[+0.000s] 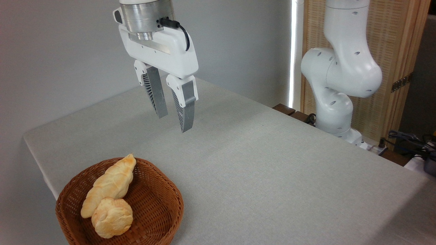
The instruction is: Put bread into the basket
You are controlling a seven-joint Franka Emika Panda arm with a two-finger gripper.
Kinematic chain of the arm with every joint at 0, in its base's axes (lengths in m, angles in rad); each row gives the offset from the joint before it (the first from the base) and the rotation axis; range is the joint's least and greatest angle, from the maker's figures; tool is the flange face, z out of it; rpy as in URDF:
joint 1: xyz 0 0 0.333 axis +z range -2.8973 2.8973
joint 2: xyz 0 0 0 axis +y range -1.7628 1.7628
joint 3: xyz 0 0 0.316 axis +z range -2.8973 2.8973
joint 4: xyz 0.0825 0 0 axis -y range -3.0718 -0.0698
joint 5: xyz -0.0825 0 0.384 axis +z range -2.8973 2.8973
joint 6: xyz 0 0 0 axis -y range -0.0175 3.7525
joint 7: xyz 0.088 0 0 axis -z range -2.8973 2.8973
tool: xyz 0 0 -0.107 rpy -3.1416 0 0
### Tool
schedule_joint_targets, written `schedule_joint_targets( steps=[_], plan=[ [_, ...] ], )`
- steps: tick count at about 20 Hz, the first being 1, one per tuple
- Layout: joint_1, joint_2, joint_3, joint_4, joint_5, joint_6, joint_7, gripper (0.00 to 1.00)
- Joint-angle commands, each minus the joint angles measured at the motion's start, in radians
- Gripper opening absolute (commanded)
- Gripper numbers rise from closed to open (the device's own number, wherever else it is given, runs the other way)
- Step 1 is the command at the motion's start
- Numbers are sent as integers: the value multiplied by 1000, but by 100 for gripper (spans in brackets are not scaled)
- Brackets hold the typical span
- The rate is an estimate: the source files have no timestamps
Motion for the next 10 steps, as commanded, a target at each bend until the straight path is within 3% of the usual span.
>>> schedule_joint_targets(
  steps=[1,10],
  plan=[
    [14,10,-8,41,12,-31,5,100],
    [13,7,-3,44,14,-33,2,100]
  ],
)
